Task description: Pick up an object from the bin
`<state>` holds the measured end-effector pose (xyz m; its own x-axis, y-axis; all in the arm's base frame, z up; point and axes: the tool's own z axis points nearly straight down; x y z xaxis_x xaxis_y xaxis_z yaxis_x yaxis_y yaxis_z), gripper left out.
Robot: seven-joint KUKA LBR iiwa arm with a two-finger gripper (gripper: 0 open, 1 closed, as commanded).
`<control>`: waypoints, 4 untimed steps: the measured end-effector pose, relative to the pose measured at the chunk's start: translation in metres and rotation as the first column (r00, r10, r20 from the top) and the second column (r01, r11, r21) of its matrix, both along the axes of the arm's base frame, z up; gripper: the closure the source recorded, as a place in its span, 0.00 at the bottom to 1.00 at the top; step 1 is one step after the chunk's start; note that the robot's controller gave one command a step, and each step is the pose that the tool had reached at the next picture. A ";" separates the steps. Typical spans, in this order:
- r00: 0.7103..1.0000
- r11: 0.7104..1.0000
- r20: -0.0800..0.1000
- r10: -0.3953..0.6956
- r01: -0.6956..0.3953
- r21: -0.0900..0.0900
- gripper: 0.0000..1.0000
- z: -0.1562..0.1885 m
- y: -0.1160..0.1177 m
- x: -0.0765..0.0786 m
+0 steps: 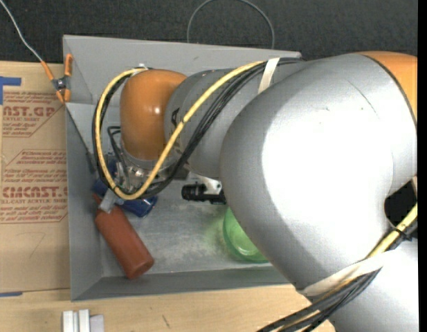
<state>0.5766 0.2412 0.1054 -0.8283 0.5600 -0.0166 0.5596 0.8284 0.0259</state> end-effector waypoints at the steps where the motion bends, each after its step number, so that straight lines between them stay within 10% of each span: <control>1: 1.000 1.000 0.004 0.000 0.000 0.003 1.00 0.012 0.001 0.002; 4: 1.000 1.000 -0.004 0.001 -0.001 0.001 1.00 0.024 0.000 -0.001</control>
Offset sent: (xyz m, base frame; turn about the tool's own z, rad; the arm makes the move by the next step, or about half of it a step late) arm 0.0001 0.0001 0.0188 0.0000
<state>0.5758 0.2416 0.1295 -0.8291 0.5589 -0.0130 0.5586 0.8291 0.0241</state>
